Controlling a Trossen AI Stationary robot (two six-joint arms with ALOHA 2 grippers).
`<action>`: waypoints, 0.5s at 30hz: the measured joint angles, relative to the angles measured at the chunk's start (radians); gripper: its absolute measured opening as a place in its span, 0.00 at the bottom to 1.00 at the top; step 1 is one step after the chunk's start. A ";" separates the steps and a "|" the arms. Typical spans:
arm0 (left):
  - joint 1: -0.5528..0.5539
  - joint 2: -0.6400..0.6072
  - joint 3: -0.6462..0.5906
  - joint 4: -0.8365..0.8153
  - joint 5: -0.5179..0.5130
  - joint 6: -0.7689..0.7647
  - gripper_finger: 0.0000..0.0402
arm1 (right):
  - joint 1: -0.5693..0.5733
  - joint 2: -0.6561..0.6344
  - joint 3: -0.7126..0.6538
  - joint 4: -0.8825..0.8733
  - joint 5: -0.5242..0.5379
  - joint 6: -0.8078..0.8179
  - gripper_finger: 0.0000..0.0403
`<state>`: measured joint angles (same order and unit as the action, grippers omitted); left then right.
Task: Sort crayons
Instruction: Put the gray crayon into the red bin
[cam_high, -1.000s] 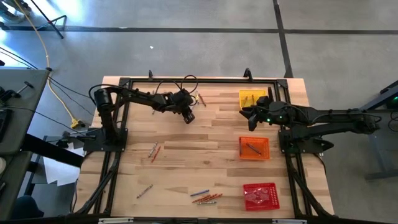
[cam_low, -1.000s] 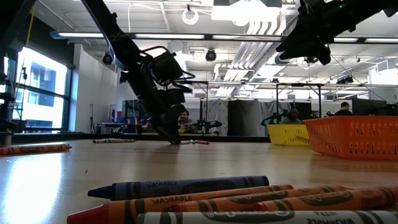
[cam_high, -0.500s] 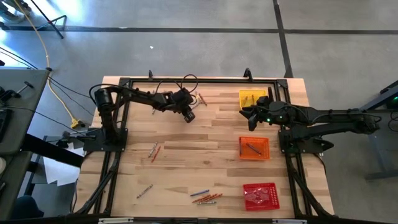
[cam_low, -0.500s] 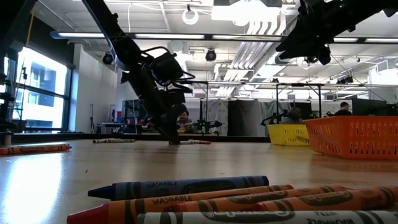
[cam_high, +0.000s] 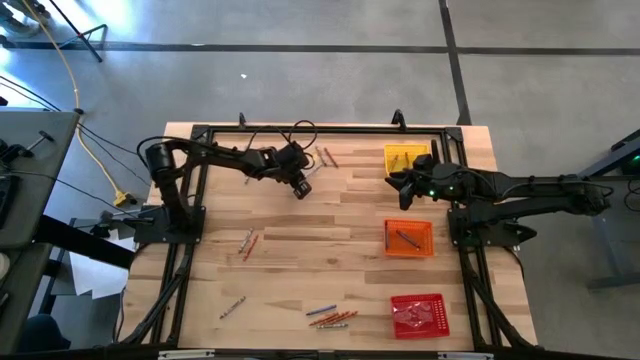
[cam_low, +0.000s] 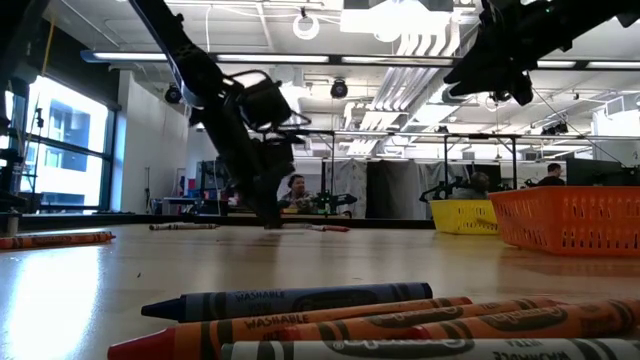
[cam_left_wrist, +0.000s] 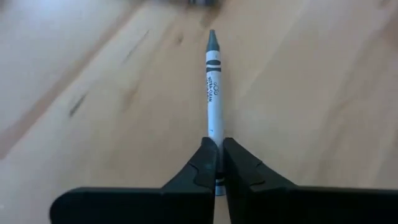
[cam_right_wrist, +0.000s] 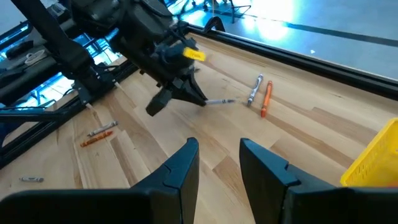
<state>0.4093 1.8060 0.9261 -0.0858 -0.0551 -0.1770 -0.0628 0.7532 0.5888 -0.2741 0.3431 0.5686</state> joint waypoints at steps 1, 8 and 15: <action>-0.004 -0.016 0.001 0.007 0.000 0.003 0.00 | 0.000 0.000 0.000 -0.005 0.005 0.000 0.27; -0.063 -0.114 0.003 0.049 -0.001 0.004 0.00 | 0.000 0.029 0.000 -0.049 0.105 0.012 0.27; -0.145 -0.179 0.005 0.141 -0.003 0.024 0.00 | 0.000 0.127 0.000 -0.039 0.127 0.041 0.27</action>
<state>0.2645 1.6274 0.9308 0.0553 -0.0584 -0.1529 -0.0628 0.8801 0.5892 -0.3134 0.4699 0.6092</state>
